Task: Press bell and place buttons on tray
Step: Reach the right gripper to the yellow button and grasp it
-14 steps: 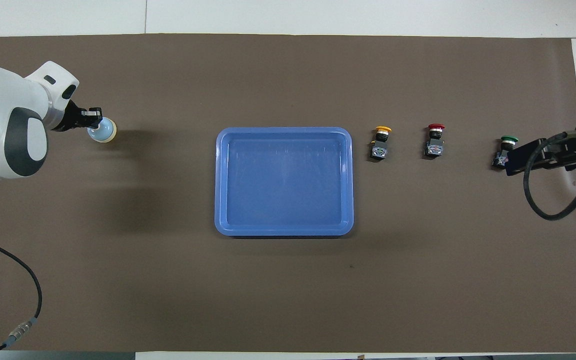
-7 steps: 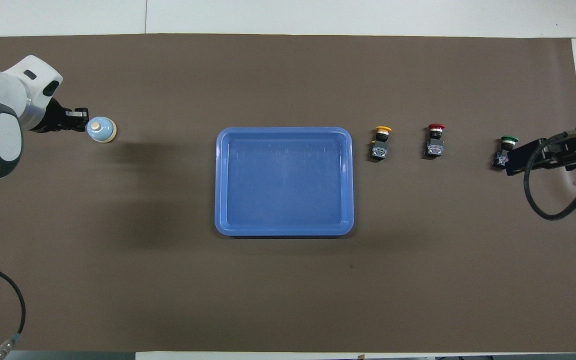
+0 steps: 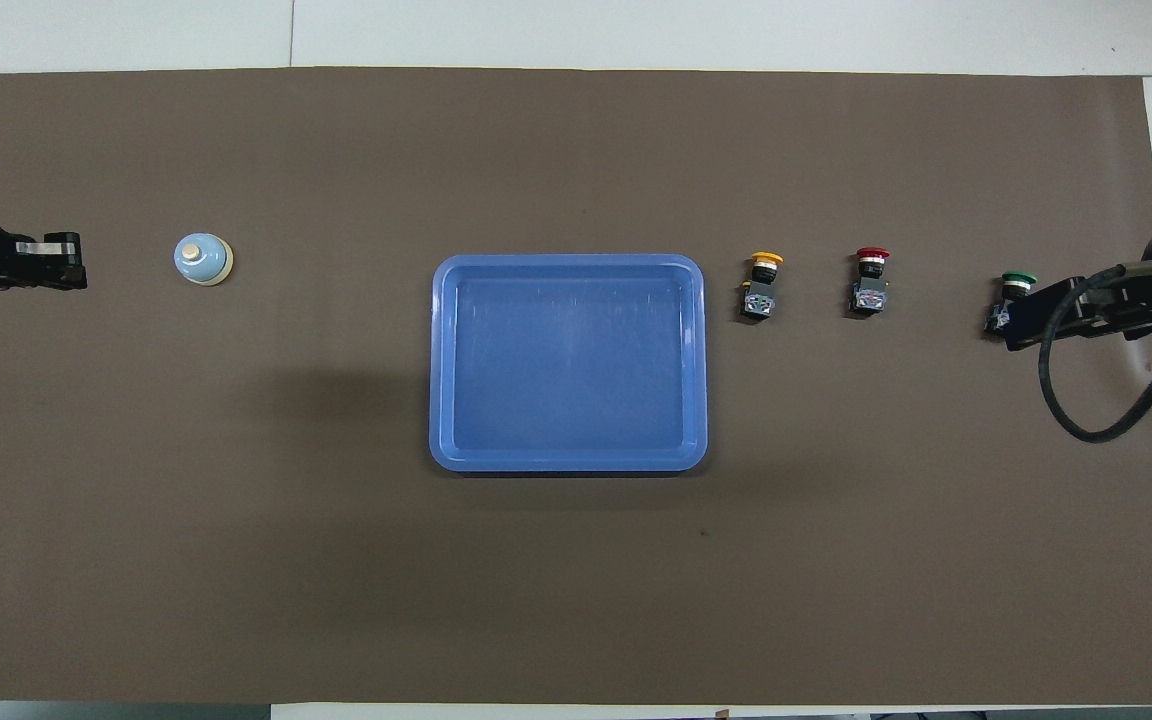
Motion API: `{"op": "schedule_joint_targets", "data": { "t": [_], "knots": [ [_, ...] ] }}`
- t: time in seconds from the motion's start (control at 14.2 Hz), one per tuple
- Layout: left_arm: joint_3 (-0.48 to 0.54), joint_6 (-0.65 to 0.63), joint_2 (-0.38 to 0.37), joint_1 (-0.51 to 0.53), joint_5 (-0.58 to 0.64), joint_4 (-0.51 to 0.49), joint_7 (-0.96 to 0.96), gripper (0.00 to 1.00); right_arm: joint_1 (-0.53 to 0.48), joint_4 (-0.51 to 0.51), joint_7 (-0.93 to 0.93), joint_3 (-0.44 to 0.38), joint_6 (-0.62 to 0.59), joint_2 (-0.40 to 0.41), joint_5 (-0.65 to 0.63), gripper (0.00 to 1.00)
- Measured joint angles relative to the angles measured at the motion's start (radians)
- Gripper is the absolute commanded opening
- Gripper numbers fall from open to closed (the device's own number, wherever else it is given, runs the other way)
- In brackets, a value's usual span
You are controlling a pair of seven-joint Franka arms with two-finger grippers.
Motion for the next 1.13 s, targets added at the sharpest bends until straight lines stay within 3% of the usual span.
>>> {"op": "schedule_joint_targets", "data": {
  "t": [0.21,0.49,1.13],
  "knots": [
    [-0.006,-0.062,-0.064,0.0,0.0,-0.001,0.0,1.0,0.005,-0.095,0.007,0.005,0.124,-0.017,0.0,1.0],
    [-0.013,-0.1,-0.092,-0.029,0.0,-0.002,-0.002,1.0,0.077,-0.207,0.136,0.01,0.264,0.001,0.0,1.0],
    [-0.01,-0.165,-0.095,-0.047,-0.029,0.016,-0.003,0.97,0.185,-0.257,0.393,0.011,0.71,0.302,-0.044,1.0]
  ]
}}
